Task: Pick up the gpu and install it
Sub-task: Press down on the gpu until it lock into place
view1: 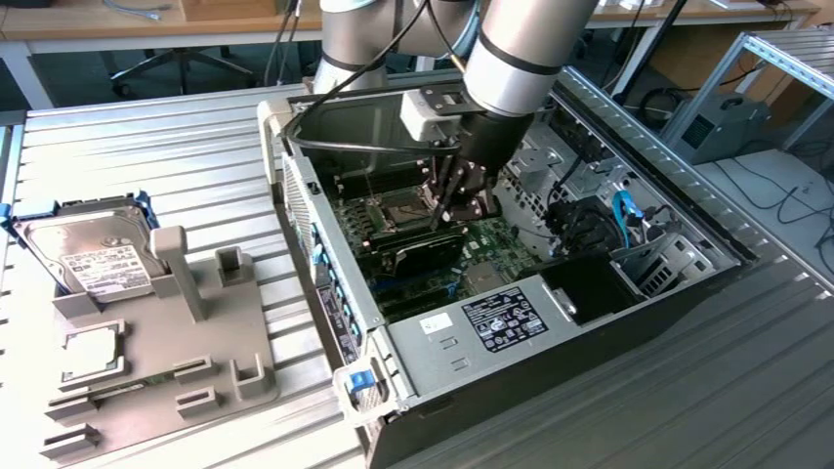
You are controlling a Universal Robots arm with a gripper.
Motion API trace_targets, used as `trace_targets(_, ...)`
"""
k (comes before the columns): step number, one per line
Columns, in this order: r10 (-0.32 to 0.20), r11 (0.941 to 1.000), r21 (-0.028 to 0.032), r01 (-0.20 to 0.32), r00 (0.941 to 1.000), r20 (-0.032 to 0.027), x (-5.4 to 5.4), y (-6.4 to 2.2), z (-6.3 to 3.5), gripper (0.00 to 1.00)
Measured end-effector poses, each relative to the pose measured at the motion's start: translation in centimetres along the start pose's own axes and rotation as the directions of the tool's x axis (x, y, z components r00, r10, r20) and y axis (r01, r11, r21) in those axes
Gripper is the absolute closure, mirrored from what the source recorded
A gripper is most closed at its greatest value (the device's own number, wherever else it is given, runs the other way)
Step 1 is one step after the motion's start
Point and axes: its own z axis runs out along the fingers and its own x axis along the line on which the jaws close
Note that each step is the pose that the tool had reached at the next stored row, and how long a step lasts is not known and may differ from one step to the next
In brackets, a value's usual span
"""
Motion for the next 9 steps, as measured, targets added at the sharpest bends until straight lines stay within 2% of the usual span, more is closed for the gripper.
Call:
trace_targets(2,0.0,1.0,0.0,0.0,1.0,0.0001,0.0,0.36,0.08,0.89)
trace_targets(3,0.0,1.0,-0.0001,0.0,1.0,0.0001,0.0,1.26,0.27,0.89)
trace_targets(5,0.0,1.0,0.0,0.0,1.0,0.0001,0.1,1.83,0.41,0.89)
trace_targets(9,0.0,1.0,0.0001,0.0,1.0,0.0002,0.1,2.25,0.84,0.89)
